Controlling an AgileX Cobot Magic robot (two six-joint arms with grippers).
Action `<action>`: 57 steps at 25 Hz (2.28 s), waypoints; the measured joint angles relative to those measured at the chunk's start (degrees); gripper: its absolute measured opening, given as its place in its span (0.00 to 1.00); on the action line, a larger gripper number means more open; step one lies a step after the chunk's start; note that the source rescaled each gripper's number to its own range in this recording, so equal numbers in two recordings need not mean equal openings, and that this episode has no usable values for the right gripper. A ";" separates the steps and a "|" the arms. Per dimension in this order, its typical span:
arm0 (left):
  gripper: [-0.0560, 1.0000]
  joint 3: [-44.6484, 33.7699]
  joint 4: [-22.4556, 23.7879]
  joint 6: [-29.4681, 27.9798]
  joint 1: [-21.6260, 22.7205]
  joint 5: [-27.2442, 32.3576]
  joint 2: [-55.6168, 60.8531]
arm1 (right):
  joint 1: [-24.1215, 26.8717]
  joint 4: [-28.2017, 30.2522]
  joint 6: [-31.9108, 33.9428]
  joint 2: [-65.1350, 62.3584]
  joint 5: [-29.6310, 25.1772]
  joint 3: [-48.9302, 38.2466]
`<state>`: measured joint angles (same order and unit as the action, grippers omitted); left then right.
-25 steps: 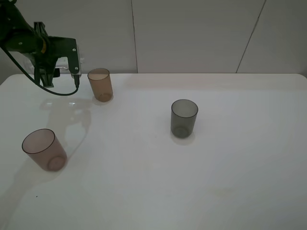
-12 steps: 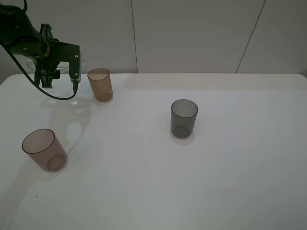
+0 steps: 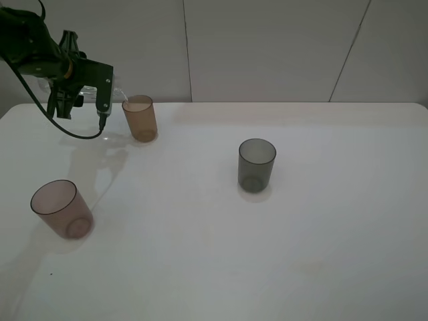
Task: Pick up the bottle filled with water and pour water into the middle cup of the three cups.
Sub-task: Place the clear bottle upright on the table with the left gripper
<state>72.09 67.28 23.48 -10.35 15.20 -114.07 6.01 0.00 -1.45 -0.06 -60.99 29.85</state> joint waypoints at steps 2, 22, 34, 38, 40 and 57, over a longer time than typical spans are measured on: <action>0.06 0.00 0.06 0.00 0.00 -1.03 0.02 | 0.00 0.00 0.00 0.00 0.00 0.00; 0.06 0.07 4.92 0.00 0.00 -2.44 0.02 | 0.00 0.00 0.00 0.00 0.00 0.00; 0.06 0.69 7.96 0.00 0.00 -2.37 0.02 | 0.00 0.00 0.00 0.00 0.00 0.00; 0.06 0.96 9.70 0.00 0.00 -2.37 0.02 | 0.00 0.00 0.00 0.00 0.00 0.00; 0.06 1.09 10.80 0.00 0.00 -2.37 0.02 | 0.00 0.00 0.00 0.00 0.00 0.00; 0.06 1.14 16.72 0.00 0.00 -2.42 0.02 | 0.00 0.00 0.00 0.00 0.00 0.00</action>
<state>73.23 84.00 23.48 -10.35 12.78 -114.05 6.01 0.00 -1.45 -0.06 -60.99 29.85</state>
